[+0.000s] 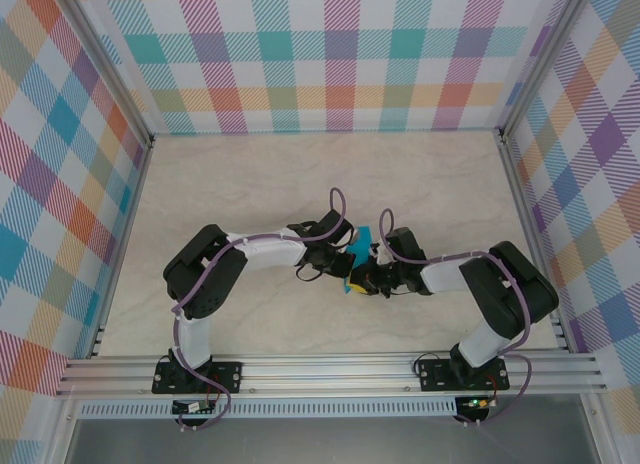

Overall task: Fold a paper plane with a square sheet of paper (pick it up from the middle)
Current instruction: Third fold the triangle at the center of the table.

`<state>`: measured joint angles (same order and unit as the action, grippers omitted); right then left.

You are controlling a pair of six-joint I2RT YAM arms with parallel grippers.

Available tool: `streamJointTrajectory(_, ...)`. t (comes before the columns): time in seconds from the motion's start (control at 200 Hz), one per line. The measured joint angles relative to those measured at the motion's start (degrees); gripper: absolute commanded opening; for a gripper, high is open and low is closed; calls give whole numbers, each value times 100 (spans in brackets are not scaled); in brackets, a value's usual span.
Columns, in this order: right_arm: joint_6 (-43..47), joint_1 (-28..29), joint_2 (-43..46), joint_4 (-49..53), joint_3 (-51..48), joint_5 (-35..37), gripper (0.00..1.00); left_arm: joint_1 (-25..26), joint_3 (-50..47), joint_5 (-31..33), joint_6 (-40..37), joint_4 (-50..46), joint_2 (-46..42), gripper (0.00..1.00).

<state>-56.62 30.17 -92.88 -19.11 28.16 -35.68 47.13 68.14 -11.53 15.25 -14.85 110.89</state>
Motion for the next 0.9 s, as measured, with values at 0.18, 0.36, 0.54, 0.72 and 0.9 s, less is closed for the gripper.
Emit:
streamJointTrajectory(0.18,4,0,-120,-57,-11,9,10,-2,17,-4,-11,-22,7,3)
streamJointTrajectory(0.36,2,0,-120,-131,-42,-2,10,-2,17,-2,-11,-24,7,3)
streamJointTrajectory(0.54,7,61,79,-48,-85,4,10,-2,26,-4,-13,-26,13,3)
streamJointTrajectory(0.72,11,245,249,39,-85,31,10,-2,37,-52,-15,-20,31,3)
streamJointTrajectory(0.9,50,284,234,258,-85,313,10,-2,48,-105,-22,-17,39,3)
